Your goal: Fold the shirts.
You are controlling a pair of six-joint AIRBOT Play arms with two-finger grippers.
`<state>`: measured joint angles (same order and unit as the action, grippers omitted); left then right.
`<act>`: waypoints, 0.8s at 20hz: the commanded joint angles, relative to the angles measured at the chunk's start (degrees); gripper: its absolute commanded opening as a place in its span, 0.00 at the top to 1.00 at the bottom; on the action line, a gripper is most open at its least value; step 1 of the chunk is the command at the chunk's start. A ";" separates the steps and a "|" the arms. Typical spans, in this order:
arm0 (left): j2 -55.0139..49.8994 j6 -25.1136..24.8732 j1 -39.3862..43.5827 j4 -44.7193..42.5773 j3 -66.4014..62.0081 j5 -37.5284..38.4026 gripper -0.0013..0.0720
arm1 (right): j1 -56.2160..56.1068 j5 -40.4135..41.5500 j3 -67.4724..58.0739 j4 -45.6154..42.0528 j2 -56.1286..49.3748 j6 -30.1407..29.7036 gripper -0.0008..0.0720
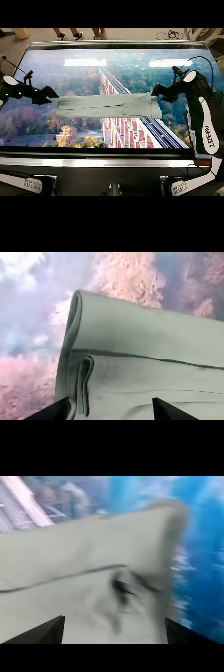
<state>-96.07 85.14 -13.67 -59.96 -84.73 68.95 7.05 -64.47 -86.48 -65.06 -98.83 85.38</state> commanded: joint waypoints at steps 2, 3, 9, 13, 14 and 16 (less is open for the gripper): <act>6.38 -1.18 0.37 0.46 -2.73 0.52 0.15 | 4.17 -11.98 1.60 -2.75 -2.80 -0.02 0.00; 7.80 -1.18 1.38 0.44 -2.73 0.59 0.16 | 3.96 -12.00 2.49 0.94 -4.33 -0.92 0.00; 14.69 -1.16 7.93 0.46 -2.73 0.66 0.16 | -1.44 -6.36 2.67 8.44 -8.83 0.98 0.02; 14.05 -1.14 13.20 0.52 -1.46 -0.20 0.39 | -4.04 -6.29 1.01 10.10 -8.15 3.69 0.95; 13.62 -1.16 15.17 0.87 0.00 -1.53 0.89 | -4.04 -7.93 -0.39 10.19 -6.64 2.60 0.95; 11.34 -1.14 21.27 4.98 4.70 -9.05 0.95 | -4.07 -10.19 -3.41 10.25 -1.25 2.62 0.95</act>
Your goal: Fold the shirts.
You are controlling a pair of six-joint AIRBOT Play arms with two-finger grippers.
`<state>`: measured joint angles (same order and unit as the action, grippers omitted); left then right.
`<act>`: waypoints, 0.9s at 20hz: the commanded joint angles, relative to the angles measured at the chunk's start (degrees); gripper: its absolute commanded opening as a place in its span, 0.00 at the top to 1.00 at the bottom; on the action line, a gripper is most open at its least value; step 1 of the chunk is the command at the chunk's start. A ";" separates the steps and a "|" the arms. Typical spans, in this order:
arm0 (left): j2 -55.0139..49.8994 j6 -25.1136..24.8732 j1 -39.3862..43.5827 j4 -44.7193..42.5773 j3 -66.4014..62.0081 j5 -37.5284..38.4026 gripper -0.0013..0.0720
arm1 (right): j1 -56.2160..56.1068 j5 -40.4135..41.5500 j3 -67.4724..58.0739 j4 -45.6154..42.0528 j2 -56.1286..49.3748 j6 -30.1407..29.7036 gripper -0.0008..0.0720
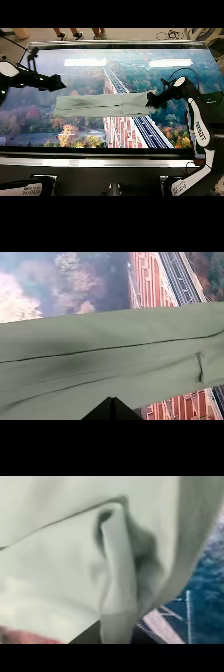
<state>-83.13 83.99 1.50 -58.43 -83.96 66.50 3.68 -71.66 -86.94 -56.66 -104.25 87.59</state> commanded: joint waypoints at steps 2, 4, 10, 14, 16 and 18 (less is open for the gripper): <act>-6.45 0.02 13.57 10.80 7.48 -15.50 0.95 | -1.81 -5.75 -5.44 1.95 10.54 1.38 0.95; -13.00 -0.02 20.52 19.19 7.69 -21.64 0.95 | -2.93 -8.15 -5.62 1.95 16.31 2.49 0.95; -28.33 -12.50 35.50 53.83 5.27 -28.83 0.95 | -3.30 -18.67 -5.60 -0.74 27.58 4.37 0.95; -27.12 -17.33 33.94 52.50 3.43 -28.94 0.95 | -3.93 -16.11 -5.60 -2.01 27.63 4.76 0.95; -20.57 -12.74 28.09 38.97 3.48 -29.18 0.95 | -7.34 -11.78 -5.60 -1.16 25.11 4.72 0.94; -12.04 -6.43 20.57 24.81 3.48 -28.20 0.95 | -12.28 -6.56 -5.60 1.64 20.48 4.66 0.94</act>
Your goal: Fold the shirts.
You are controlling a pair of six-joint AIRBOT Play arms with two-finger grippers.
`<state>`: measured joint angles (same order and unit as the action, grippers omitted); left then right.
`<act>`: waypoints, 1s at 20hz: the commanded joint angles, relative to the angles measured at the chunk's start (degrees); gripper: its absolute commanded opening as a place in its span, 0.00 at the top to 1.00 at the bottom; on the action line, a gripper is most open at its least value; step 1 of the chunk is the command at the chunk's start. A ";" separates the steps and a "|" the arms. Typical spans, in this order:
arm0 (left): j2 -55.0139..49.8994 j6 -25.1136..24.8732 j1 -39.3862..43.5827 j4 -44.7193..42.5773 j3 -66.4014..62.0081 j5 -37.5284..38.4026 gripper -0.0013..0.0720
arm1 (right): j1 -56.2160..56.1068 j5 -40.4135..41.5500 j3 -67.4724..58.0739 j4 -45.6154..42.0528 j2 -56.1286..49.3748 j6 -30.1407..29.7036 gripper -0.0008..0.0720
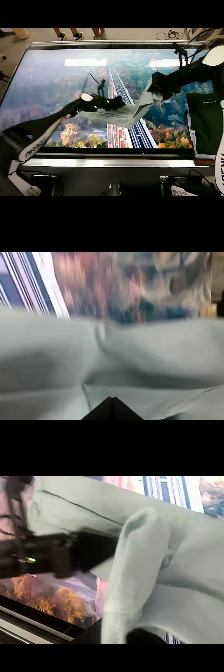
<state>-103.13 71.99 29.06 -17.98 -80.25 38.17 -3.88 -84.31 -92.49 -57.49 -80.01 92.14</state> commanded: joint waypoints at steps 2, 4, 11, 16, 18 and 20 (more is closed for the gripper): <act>17.16 7.80 -14.95 -23.26 -0.26 2.01 0.95 | -10.19 12.20 -0.04 7.28 -9.57 -0.83 0.94; 26.03 7.76 -22.14 -24.35 -0.24 4.59 0.95 | -14.91 18.47 -0.07 13.40 -15.47 -1.81 0.94; 47.98 7.78 -30.36 -26.69 -0.24 9.75 0.95 | -23.06 29.42 -0.07 32.50 -28.76 -6.21 0.05; 49.53 8.09 -30.40 -31.41 -0.22 14.34 0.95 | -15.76 14.88 -0.07 8.59 -21.92 -1.44 0.05; 48.83 8.22 -30.40 -35.63 0.04 14.43 0.95 | -10.25 7.10 -0.02 -8.72 -17.77 1.44 0.07; 47.39 8.24 -30.40 -39.23 0.09 16.11 0.95 | -5.29 0.20 1.46 -18.78 -17.14 2.19 0.08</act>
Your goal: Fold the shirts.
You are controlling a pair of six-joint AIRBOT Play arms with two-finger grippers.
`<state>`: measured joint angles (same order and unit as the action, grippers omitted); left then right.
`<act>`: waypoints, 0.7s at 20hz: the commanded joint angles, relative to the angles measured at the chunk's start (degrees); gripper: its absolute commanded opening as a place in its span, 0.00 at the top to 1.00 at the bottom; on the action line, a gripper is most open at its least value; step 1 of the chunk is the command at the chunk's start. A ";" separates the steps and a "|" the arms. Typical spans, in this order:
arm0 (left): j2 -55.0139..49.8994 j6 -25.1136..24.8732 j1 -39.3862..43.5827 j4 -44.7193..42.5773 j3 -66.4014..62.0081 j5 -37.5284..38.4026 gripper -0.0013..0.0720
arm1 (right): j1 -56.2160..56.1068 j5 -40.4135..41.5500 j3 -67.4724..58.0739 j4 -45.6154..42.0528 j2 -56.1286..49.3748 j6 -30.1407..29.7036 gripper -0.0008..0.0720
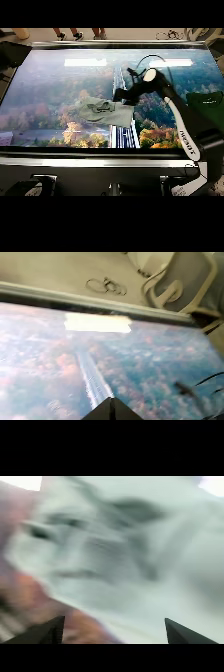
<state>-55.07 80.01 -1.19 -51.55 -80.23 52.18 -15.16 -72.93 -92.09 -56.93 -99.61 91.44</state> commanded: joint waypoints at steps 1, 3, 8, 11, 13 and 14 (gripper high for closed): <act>-1.68 0.22 -0.15 -6.10 0.07 3.45 0.95 | 7.74 -11.02 4.37 -16.59 2.34 2.89 0.10; -3.32 0.22 -0.13 -6.08 0.15 5.53 0.95 | 7.72 -3.89 12.35 -5.55 1.86 0.52 0.10; -3.58 1.05 -0.13 -6.08 0.15 5.73 0.95 | 3.02 9.16 16.63 2.58 -2.97 -0.09 0.15; -3.63 1.05 -0.15 -6.08 0.15 5.70 0.95 | 2.36 13.27 16.50 9.57 -3.93 -1.99 0.95; -3.65 1.03 -0.15 -6.10 0.15 5.70 0.95 | 4.70 11.93 14.03 13.68 -2.05 -6.56 0.95; -3.72 1.01 -0.15 -6.12 0.15 5.66 0.95 | 6.75 9.18 11.06 14.75 -0.15 -8.41 0.95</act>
<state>-58.65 80.99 -1.30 -57.45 -80.09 57.74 -10.81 -62.76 -77.80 -48.90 -101.86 87.92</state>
